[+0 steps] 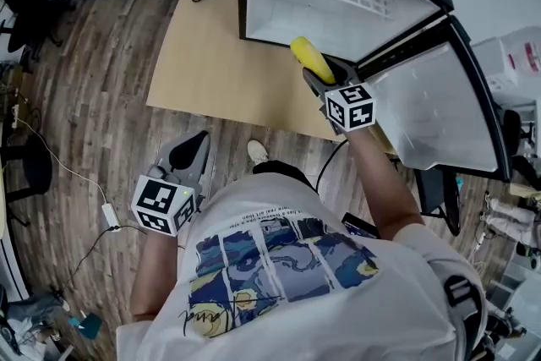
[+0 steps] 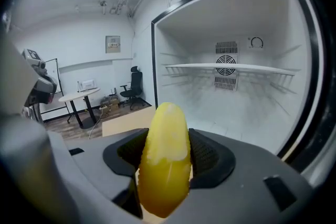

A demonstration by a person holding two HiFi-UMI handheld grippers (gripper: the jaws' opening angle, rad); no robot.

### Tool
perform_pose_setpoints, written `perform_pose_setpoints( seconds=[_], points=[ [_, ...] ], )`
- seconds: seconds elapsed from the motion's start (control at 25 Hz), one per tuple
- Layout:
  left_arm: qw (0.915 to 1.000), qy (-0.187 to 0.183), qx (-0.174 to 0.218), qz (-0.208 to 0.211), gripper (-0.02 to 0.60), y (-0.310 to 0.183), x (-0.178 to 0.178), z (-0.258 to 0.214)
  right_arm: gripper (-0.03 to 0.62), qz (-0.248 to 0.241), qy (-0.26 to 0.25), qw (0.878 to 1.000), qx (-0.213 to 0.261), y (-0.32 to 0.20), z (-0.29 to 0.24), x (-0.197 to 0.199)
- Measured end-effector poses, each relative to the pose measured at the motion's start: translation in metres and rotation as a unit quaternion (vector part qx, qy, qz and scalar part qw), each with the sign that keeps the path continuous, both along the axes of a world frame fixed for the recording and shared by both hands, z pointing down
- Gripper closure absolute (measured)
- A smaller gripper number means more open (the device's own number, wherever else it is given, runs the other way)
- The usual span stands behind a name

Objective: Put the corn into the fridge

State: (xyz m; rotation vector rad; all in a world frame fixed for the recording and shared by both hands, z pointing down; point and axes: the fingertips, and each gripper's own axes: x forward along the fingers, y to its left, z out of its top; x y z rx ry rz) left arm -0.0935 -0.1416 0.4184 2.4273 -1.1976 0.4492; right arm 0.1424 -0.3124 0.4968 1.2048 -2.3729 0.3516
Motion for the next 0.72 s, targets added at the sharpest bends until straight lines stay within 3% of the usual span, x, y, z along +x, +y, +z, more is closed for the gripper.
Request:
perform_pose_setpoints(
  seconds=[0.72],
  points=[
    [0.9932, -0.025, -0.022, -0.112, 0.572, -0.049, -0.012, 0.010, 0.358, -0.024, 0.051, 0.998, -0.017, -0.166, 0.079, -0.011]
  ],
)
